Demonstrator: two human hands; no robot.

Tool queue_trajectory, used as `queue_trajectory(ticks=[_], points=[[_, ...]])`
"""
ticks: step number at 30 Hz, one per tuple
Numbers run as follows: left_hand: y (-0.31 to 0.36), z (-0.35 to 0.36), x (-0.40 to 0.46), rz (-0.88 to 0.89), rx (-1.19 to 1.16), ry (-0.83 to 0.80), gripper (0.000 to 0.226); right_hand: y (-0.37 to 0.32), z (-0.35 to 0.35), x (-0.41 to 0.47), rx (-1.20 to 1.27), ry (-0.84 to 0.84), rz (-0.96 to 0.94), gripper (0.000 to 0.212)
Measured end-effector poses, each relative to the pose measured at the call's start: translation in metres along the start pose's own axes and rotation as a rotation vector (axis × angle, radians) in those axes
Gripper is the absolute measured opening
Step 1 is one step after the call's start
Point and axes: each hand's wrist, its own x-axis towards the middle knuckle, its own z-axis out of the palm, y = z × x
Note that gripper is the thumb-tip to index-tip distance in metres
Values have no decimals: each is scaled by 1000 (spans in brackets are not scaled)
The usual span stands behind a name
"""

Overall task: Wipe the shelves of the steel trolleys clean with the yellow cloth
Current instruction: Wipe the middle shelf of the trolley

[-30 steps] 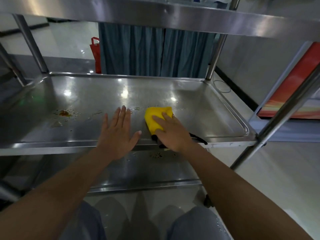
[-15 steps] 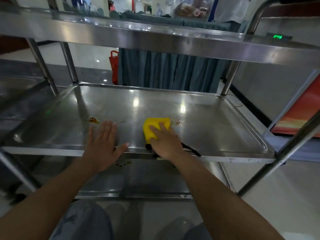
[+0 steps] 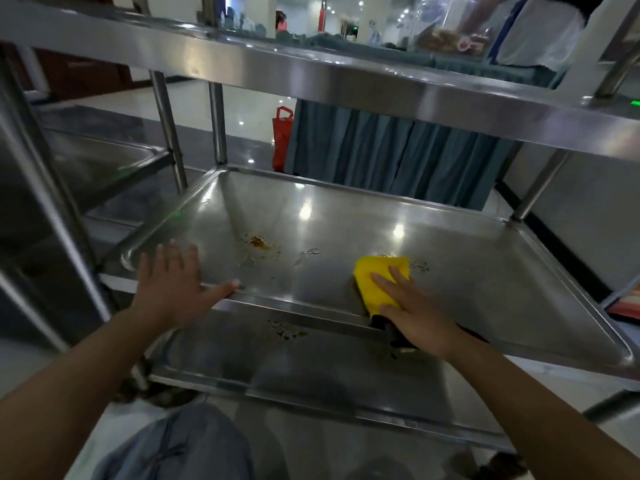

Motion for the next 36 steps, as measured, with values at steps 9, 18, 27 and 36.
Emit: queue_trajectory(ticks=[9,18,27,36], points=[[-7,3,5,36,-49,-14,138,-136,44,56,-62,-122,-355,56],[-6,7,-5,66,-89,64,137,-132,40,63,130,-173,-431,58],[-43,-17,-11,183,-170,46,125,-156,46,67,101,-202,-468,55],[-65,-7,-17,135,-49,97,114,-186,62,82,155,-179,-399,53]])
